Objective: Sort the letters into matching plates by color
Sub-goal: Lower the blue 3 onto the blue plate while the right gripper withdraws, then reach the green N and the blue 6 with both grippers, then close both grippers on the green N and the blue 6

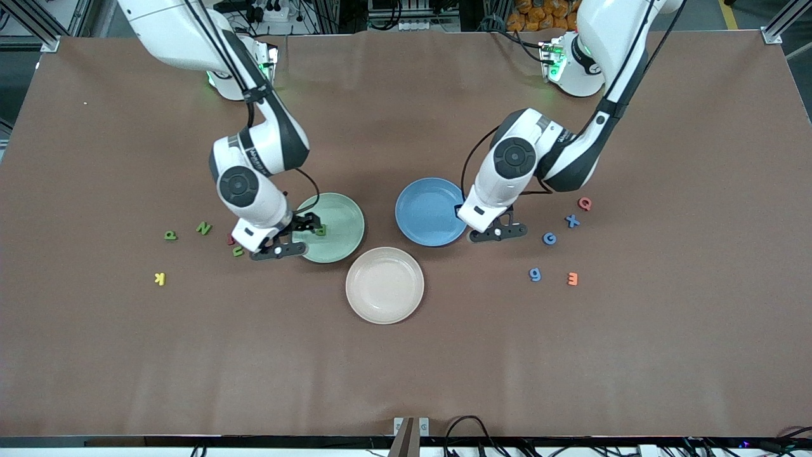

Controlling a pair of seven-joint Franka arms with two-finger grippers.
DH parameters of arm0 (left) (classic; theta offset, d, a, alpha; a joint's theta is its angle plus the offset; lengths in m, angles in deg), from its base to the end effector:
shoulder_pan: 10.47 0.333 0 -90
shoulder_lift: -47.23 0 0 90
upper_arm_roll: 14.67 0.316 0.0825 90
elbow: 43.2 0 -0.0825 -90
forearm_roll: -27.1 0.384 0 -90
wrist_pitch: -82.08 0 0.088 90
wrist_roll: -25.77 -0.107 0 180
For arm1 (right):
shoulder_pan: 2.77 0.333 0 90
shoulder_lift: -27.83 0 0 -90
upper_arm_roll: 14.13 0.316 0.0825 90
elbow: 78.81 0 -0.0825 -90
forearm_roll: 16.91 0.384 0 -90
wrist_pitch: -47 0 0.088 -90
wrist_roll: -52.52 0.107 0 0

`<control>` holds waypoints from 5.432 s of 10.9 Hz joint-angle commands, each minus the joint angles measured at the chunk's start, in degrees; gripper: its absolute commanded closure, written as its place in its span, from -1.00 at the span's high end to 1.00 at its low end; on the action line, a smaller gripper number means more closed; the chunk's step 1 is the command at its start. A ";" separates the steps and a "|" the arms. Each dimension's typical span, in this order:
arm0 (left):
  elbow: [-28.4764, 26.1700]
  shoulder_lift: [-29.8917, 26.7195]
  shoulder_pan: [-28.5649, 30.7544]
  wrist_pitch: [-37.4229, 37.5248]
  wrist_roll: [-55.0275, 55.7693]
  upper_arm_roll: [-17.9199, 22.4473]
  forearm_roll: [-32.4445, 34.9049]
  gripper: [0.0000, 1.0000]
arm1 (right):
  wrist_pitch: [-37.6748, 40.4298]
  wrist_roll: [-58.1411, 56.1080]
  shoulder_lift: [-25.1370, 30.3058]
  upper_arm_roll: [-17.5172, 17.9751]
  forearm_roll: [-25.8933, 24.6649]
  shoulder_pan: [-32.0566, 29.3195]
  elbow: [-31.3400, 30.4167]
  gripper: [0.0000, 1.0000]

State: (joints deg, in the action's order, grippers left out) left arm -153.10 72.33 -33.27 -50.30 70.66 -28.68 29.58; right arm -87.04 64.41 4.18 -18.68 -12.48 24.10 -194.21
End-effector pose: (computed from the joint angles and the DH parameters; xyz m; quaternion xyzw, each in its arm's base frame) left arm 0.5031 -0.3665 0.2675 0.9971 0.0658 -0.0355 0.0167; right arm 0.5494 0.2279 0.2399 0.9969 0.0655 -0.0439 0.0025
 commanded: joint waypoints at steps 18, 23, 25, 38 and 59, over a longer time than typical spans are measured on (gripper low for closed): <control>9.96 8.14 -4.63 0.99 11.01 1.18 7.45 1.00 | -2.60 5.94 4.39 -4.95 5.32 -25.38 -5.69 1.00; 9.26 6.20 1.79 1.07 -1.29 1.09 7.54 1.00 | -11.93 5.87 8.35 -5.04 5.32 -25.82 -16.60 1.00; 9.52 6.63 3.98 0.81 -2.78 1.18 7.98 1.00 | -17.02 5.95 8.88 -5.04 5.59 -25.73 -20.99 1.00; 8.91 7.07 16.72 0.55 -5.17 0.56 9.12 1.00 | -27.86 14.13 5.64 -5.04 8.58 -21.25 -26.11 1.00; 8.91 12.70 19.11 -5.43 -4.64 1.00 9.82 1.00 | -27.95 14.13 4.32 -4.95 8.58 -20.37 -25.93 -0.44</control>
State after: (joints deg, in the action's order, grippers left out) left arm -144.26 84.75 -14.56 -55.03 65.62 -27.30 38.17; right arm -114.18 78.14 9.29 -23.72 -4.67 3.45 -219.65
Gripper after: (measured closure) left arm 0.000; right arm 0.665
